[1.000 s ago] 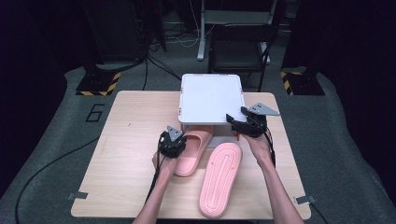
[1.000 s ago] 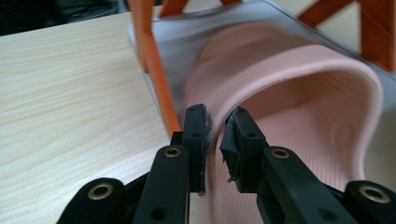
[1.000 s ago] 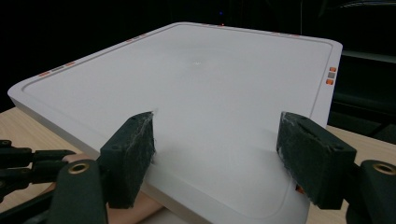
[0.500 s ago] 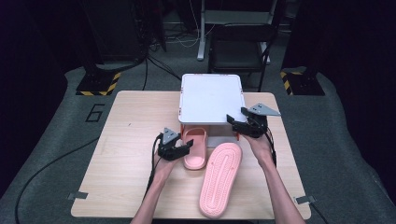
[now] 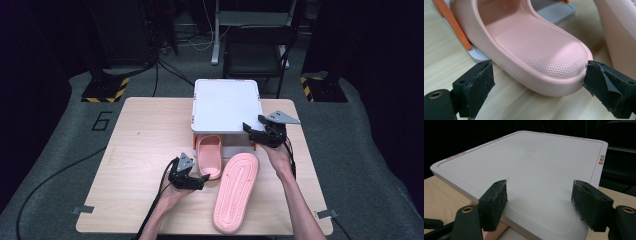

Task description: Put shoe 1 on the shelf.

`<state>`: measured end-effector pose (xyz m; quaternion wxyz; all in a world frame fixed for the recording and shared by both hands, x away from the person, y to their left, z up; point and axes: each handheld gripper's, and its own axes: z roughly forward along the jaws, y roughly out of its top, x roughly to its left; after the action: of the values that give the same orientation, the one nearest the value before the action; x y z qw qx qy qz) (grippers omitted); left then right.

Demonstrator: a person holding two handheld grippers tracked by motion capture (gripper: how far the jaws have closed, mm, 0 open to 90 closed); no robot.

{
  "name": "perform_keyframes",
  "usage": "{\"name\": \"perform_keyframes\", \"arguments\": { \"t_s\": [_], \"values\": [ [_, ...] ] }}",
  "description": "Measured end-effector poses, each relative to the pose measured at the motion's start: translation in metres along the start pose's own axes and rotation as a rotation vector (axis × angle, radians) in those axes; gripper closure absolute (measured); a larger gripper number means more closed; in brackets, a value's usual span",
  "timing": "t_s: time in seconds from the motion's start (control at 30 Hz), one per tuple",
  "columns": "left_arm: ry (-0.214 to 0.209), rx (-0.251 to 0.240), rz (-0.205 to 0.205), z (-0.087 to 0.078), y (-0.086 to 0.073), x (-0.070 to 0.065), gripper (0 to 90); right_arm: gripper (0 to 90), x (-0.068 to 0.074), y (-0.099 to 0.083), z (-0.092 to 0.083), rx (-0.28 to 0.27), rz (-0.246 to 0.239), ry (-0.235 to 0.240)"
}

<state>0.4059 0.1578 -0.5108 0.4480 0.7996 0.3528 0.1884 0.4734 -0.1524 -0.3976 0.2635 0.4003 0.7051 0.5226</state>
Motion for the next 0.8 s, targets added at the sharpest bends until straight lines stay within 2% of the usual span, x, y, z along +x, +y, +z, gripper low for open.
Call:
{"name": "perform_keyframes", "arguments": {
  "t_s": [0.07, 0.23, 0.27, 0.33, 0.4, 0.43, 0.47, 0.5, 0.53, 0.6, 0.63, 0.7, 0.8],
  "values": [
    [0.04, -0.008, 0.006, 0.003, 0.004, 0.001, 10.7, 28.9, 0.0, 0.0, 0.0, 0.0, -0.001, 0.001],
    [0.115, -0.017, -0.037, 0.014, 0.014, 0.007, 14.1, 28.9, 0.0, 0.0, 0.0, -0.01, -0.008, 0.002],
    [0.142, -0.025, -0.031, 0.016, 0.015, 0.007, 14.4, 28.9, 0.0, 0.0, 0.0, -0.008, -0.009, 0.002],
    [0.153, -0.026, -0.038, 0.021, 0.018, 0.01, 14.5, 28.9, 0.0, 0.0, 0.0, -0.005, -0.008, 0.001],
    [0.163, -0.031, -0.069, 0.025, 0.019, 0.013, 14.6, 28.9, 0.0, 0.0, 0.0, -0.005, -0.008, 0.002],
    [0.163, -0.031, -0.069, 0.025, 0.019, 0.013, 14.6, 28.9, 0.0, 0.0, 0.0, -0.005, -0.008, 0.002],
    [0.179, -0.039, -0.088, 0.029, 0.022, 0.016, 14.7, 28.9, 0.0, 0.0, 0.0, -0.005, -0.008, 0.002],
    [0.177, -0.036, -0.098, 0.028, 0.023, 0.016, 14.7, 28.9, 0.0, 0.0, 0.0, -0.005, -0.006, 0.003],
    [0.159, -0.052, -0.11, 0.027, 0.023, 0.015, 14.7, 29.0, 0.0, 0.0, 0.0, -0.005, -0.004, 0.003],
    [0.118, -0.078, -0.096, 0.021, 0.022, 0.013, 14.6, 29.1, 0.0, 0.0, -0.001, -0.005, -0.004, 0.005],
    [0.091, -0.066, -0.069, 0.018, 0.021, 0.01, 14.6, 29.4, 0.0, 0.0, -0.001, -0.002, 0.003, 0.005],
    [0.071, -0.03, -0.043, 0.019, 0.019, 0.007, 14.7, 29.4, 0.0, 0.0, -0.001, -0.004, -0.001, 0.006],
    [0.096, 0.019, -0.026, 0.027, 0.016, 0.006, 16.4, 29.4, 0.0, 0.0, 0.0, -0.006, -0.007, 0.003]
  ]
}}
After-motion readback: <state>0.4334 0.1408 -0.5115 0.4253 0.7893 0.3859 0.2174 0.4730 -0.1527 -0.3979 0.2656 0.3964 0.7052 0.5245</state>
